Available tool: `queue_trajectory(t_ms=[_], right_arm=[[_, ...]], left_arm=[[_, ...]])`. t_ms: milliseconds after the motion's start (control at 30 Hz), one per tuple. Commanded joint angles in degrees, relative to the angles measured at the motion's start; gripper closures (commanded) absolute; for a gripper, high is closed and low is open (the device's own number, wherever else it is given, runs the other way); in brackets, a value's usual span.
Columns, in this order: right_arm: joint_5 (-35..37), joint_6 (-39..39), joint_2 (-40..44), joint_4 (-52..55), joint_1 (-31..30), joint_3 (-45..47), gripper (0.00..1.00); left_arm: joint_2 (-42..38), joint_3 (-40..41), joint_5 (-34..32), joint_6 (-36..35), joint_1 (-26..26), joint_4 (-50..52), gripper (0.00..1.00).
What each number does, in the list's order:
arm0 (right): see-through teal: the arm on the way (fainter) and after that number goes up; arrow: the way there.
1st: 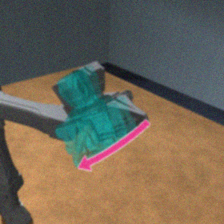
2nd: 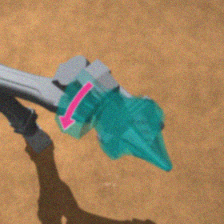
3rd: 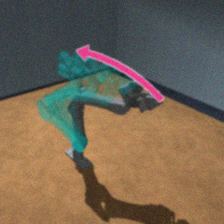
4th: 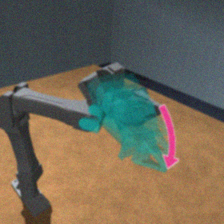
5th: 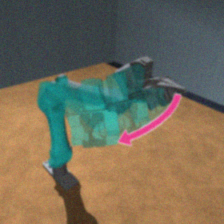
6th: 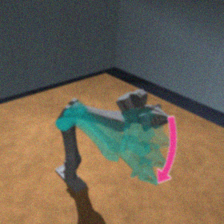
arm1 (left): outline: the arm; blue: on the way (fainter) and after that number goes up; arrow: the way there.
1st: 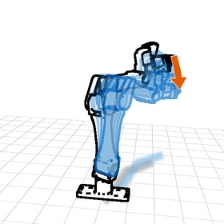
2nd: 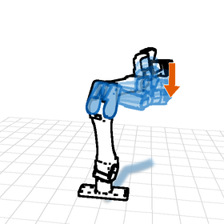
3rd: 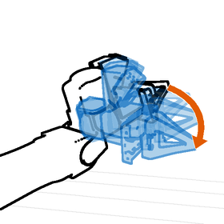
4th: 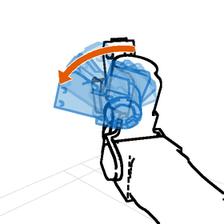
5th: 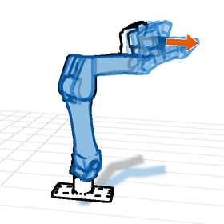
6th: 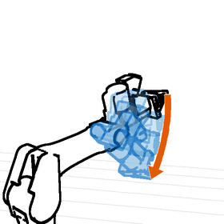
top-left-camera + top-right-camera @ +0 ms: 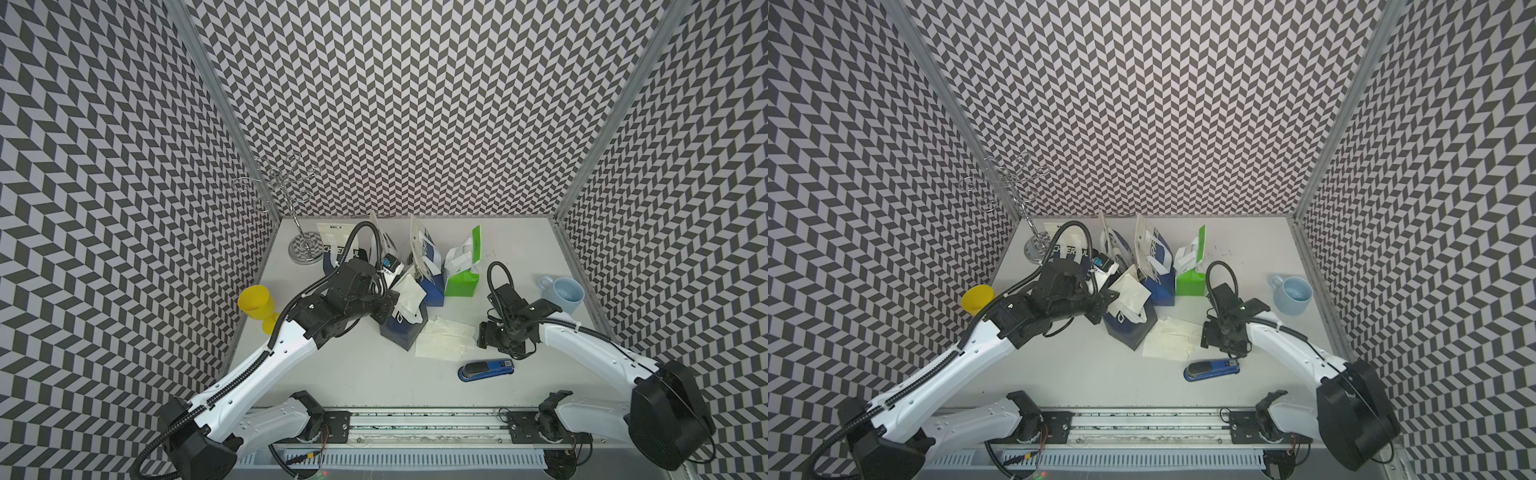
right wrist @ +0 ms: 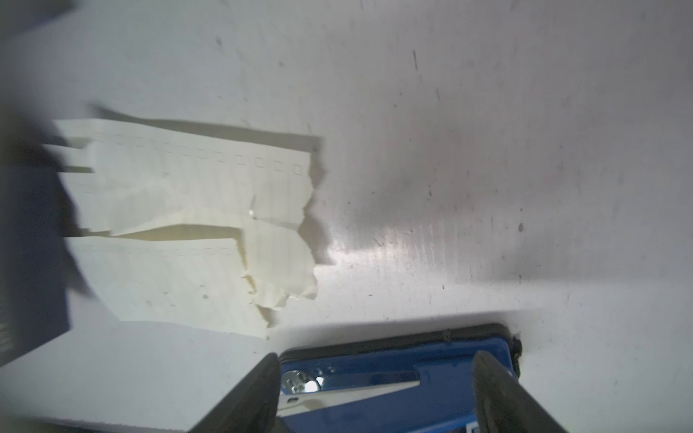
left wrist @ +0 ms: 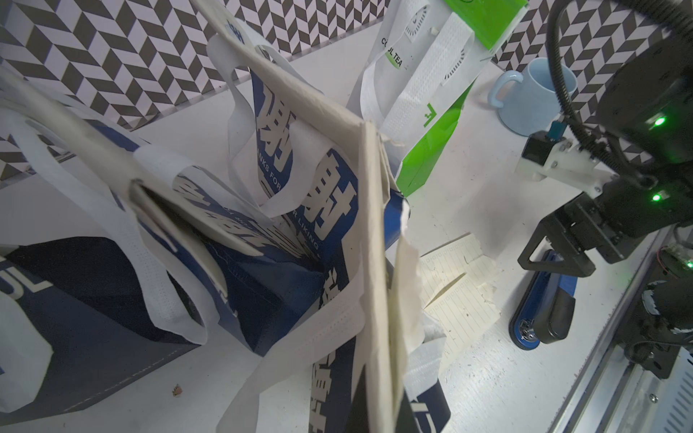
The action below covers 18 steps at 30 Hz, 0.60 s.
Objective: Staple the receipts to the bags
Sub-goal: Adjust the stapler at the center of the board, then move the stapler to the center of the board.
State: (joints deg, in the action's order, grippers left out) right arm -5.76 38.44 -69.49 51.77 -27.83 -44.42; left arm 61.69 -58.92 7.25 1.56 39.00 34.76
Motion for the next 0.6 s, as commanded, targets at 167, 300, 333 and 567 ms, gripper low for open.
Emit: queue_trajectory(t_ms=[167,300,333,567], right_arm=[[-12.0,1.2,10.3,7.3,0.2,6.1,0.23],[-17.4,0.7,12.9,6.3,0.2,11.1,0.25],[-17.9,0.7,13.0,5.8,0.2,11.4,0.25],[-18.3,-2.1,6.5,-0.9,1.0,11.6,0.27]], left_arm=[[-1.0,1.2,2.0,-0.1,0.3,-4.2,1.0],[-0.5,2.0,3.1,0.0,0.3,-5.2,1.0],[-0.4,2.0,3.3,0.1,0.3,-5.3,1.0],[-0.3,2.4,3.1,0.0,0.4,-5.7,1.0]])
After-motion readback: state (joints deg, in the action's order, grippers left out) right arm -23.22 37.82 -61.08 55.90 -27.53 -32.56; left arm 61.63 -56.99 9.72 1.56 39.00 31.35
